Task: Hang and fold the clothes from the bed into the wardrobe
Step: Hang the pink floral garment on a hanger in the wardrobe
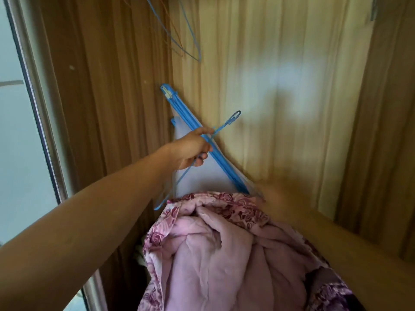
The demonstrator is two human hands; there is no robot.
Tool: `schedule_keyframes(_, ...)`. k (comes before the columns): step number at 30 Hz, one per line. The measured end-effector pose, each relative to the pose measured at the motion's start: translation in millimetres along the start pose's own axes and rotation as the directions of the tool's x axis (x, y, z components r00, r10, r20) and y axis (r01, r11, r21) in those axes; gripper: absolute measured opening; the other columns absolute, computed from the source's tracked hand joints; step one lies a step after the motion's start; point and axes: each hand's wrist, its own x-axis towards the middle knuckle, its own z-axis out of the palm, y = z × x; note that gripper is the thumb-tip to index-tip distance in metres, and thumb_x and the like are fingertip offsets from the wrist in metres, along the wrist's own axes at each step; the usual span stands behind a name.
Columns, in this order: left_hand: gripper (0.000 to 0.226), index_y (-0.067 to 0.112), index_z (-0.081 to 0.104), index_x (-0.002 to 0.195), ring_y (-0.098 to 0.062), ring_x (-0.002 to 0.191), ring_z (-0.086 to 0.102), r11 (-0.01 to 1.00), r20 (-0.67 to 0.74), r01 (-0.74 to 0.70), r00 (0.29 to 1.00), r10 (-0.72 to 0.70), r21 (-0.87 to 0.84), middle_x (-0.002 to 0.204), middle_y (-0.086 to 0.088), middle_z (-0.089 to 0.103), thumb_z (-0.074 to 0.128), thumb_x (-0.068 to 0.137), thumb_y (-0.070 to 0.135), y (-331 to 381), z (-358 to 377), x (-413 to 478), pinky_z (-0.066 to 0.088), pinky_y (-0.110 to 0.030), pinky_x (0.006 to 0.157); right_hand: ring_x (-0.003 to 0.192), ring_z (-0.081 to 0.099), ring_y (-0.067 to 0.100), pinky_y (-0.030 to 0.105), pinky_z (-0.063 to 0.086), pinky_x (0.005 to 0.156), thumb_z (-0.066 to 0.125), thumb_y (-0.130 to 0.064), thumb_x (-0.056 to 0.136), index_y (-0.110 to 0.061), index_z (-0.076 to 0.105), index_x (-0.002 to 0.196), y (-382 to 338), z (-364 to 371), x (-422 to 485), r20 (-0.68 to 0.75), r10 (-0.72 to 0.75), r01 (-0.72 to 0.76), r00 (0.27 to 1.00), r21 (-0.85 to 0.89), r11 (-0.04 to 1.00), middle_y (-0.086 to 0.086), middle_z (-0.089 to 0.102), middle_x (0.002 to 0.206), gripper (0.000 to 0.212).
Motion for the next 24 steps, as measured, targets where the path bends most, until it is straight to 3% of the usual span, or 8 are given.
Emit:
schedule_keyframes(2, 0.046, 0.034, 0.057, 0.118, -0.009, 0.042, 0.030, 0.998, -0.090, -0.011, 0.996, 0.017, 0.060, 0.073, -0.001, 0.044, 0.045, 0.084, 0.006, -12.0, -3.4, 0.8, 0.021, -0.016, 0.041, 0.130, 0.050, 0.032, 0.041, 0.044, 0.105, 0.052, -0.057, 0.094, -0.024, 0.036, 0.152, 29.8, 30.6, -10.1, 0.218, 0.229, -0.195, 0.949, -0.169, 0.966, 0.011, 0.050, 0.145, 0.069)
schedule_keyframes(3, 0.038, 0.037, 0.058, 0.113, -0.008, 0.040, 0.026, 0.995, -0.116, -0.019, 0.993, 0.030, 0.098, 0.070, 0.000, 0.041, 0.051, 0.083, 0.015, -18.0, -4.7, 0.3, 0.020, -0.015, 0.041, 0.136, 0.044, 0.034, 0.045, 0.041, 0.109, 0.052, -0.063, 0.090, -0.027, 0.025, 0.157, 43.5, 44.4, -17.5, 0.277, 0.316, -0.258, 0.908, -0.224, 0.940, 0.011, 0.041, 0.152, 0.080)
schedule_keyframes(6, 0.015, 0.044, 0.058, 0.105, -0.008, 0.036, 0.027, 0.982, -0.122, -0.018, 0.992, 0.042, 0.190, 0.061, 0.003, 0.036, 0.063, 0.091, 0.047, -37.1, -6.7, -1.8, 0.020, -0.014, 0.039, 0.132, 0.049, 0.037, 0.047, 0.044, 0.105, 0.055, -0.056, 0.084, -0.034, 0.022, 0.154, 67.4, 71.9, -38.2, 0.328, 0.469, -0.438, 0.820, -0.166, 0.883, 0.012, 0.046, 0.147, 0.080)
schedule_keyframes(10, 0.014, 0.030, 0.056, 0.096, -0.011, 0.041, 0.045, 0.957, -0.063, -0.024, 0.997, 0.044, 0.289, 0.060, 0.001, 0.038, 0.049, 0.104, 0.038, -56.5, -2.9, -5.2, 0.030, -0.015, 0.041, 0.112, 0.065, 0.034, 0.040, 0.054, 0.088, 0.052, -0.030, 0.093, -0.018, 0.050, 0.124, 74.0, 78.1, -36.9, 0.194, 0.477, -0.467, 0.857, -0.094, 0.879, 0.014, 0.066, 0.123, 0.033)
schedule_keyframes(14, 0.016, 0.026, 0.055, 0.099, -0.010, 0.044, 0.034, 0.979, 0.087, -0.077, 0.994, 0.061, 0.191, 0.061, 0.005, 0.046, 0.046, 0.103, 0.013, -58.3, -4.6, -15.9, 0.023, -0.017, 0.042, 0.115, 0.063, 0.035, 0.041, 0.053, 0.091, 0.062, -0.029, 0.090, -0.018, 0.062, 0.125, 80.8, 43.6, -1.8, 0.146, 0.493, -0.513, 0.858, 0.164, 0.843, 0.017, 0.065, 0.126, 0.037)
schedule_keyframes(19, 0.015, 0.022, 0.064, 0.091, -0.013, 0.046, 0.030, 0.904, -0.067, -0.208, 0.966, 0.250, 0.374, 0.053, 0.010, 0.042, 0.056, 0.102, 0.029, -53.5, -7.8, -24.7, 0.024, -0.019, 0.039, 0.119, 0.060, 0.034, 0.041, 0.050, 0.097, 0.061, -0.022, 0.088, -0.014, 0.065, 0.123, 85.6, -1.2, 41.6, 0.090, 0.419, -0.428, 0.904, 0.248, 0.869, 0.016, 0.065, 0.128, 0.036)
schedule_keyframes(21, 0.018, 0.019, 0.066, 0.087, -0.021, 0.061, 0.041, 0.868, -0.085, -0.255, 0.944, 0.319, 0.426, 0.066, -0.003, 0.054, 0.056, 0.102, 0.024, -51.3, -9.7, -27.4, 0.032, -0.025, 0.053, 0.119, 0.060, 0.036, 0.042, 0.050, 0.097, 0.060, -0.024, 0.089, -0.012, 0.065, 0.122, 84.7, -12.6, 48.4, 0.041, 0.440, -0.435, 0.897, 0.254, 0.864, 0.018, 0.064, 0.128, 0.036)
schedule_keyframes(24, 0.018, 0.007, 0.068, 0.094, -0.024, 0.078, 0.048, 0.859, -0.058, -0.227, 0.957, 0.283, 0.459, 0.090, -0.033, 0.062, 0.057, 0.101, 0.018, -50.1, -11.5, -32.9, 0.036, -0.033, 0.071, 0.116, 0.061, 0.038, 0.042, 0.051, 0.095, 0.061, -0.025, 0.087, -0.012, 0.064, 0.120, 81.3, -25.8, 54.2, -0.019, 0.457, -0.436, 0.889, 0.269, 0.859, 0.019, 0.065, 0.126, 0.036)
